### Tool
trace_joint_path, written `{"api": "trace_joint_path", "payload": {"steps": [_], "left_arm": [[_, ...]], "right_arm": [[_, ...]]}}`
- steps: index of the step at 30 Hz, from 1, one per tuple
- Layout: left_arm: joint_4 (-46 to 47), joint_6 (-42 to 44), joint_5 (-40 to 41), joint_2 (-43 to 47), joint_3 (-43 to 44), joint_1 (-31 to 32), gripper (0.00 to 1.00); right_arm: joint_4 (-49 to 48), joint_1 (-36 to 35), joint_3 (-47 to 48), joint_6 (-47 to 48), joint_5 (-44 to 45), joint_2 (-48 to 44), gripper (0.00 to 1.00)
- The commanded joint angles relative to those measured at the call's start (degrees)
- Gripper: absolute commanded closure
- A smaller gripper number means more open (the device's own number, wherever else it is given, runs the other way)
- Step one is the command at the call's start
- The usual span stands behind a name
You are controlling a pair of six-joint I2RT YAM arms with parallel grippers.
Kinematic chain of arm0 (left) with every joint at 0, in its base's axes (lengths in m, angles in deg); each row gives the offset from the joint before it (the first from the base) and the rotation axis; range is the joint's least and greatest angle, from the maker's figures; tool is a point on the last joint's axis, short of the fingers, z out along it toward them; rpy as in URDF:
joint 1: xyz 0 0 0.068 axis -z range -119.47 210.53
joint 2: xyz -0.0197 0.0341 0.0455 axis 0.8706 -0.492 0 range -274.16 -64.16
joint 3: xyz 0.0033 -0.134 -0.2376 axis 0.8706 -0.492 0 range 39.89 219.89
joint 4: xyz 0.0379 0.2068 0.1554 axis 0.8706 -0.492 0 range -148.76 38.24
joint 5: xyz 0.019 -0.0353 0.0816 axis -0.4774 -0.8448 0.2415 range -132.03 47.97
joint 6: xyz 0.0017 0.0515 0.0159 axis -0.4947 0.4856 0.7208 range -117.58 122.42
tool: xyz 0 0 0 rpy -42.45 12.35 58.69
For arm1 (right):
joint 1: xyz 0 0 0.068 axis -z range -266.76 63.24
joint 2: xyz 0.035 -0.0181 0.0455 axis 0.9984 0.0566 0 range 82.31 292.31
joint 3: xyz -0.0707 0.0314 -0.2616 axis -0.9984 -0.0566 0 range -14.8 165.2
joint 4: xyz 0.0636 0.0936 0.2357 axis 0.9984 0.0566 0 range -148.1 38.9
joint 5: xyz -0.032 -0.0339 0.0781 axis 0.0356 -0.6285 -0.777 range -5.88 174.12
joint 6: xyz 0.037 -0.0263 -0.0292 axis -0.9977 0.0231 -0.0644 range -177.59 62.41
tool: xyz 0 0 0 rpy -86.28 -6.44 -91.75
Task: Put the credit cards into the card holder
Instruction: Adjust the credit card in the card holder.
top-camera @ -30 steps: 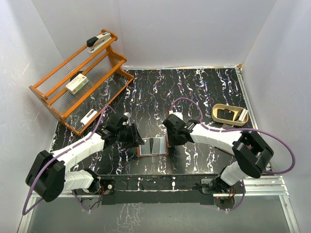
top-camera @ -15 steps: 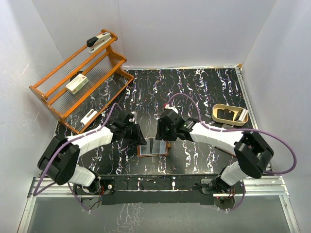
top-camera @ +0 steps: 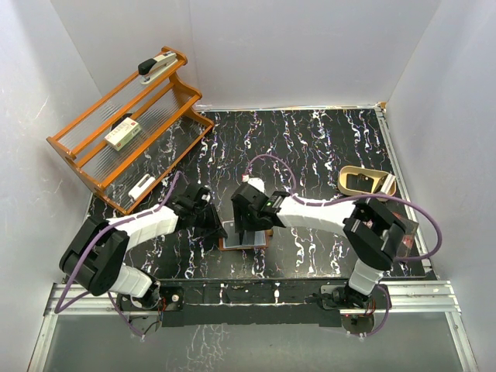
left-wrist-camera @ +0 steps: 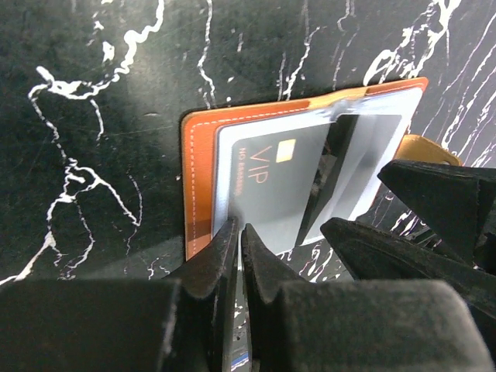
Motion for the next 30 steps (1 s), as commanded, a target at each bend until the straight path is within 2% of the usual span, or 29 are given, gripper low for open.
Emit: {"api": "trace_joint_path", "payload": {"steps": [1, 4, 13, 21, 23, 26, 30], "left_arm": [[-0.54, -0.96, 0.12, 1.49, -1.99, -0.63, 0.95], [0.65, -1.30, -0.25, 0.93, -3.10, -0.62, 0.95], [0.30, -0.73, 0.64, 0.61, -3.99, -0.55, 0.95], [-0.21, -0.60, 1.00, 0.91, -3.94, -0.64, 0.95], [-0.31, -0.60, 0.92, 1.06, -3.79, -0.67, 0.95], [-0.33, -0.60, 0.67, 1.14, -3.49, -0.71, 0.95], [-0.24, -0.68, 0.42, 1.01, -3.45, -0.66, 0.95]], "right_arm": [[5.81, -1.47, 5.32, 0.73, 7.29, 2.52, 0.43], [7.67, -1.72, 6.42, 1.11, 8.97, 4.73, 0.44], [11.32, -1.72, 6.81, 1.60, 13.10, 5.91, 0.58], [13.83, -1.73, 8.85, 2.17, 14.84, 5.57, 0.63], [12.73, -1.68, 9.18, 2.31, 13.28, 4.99, 0.62], [10.87, -1.73, 9.12, 1.92, 11.12, 3.79, 0.51], [9.20, -1.73, 8.77, 1.50, 9.55, 3.73, 0.45]]}}
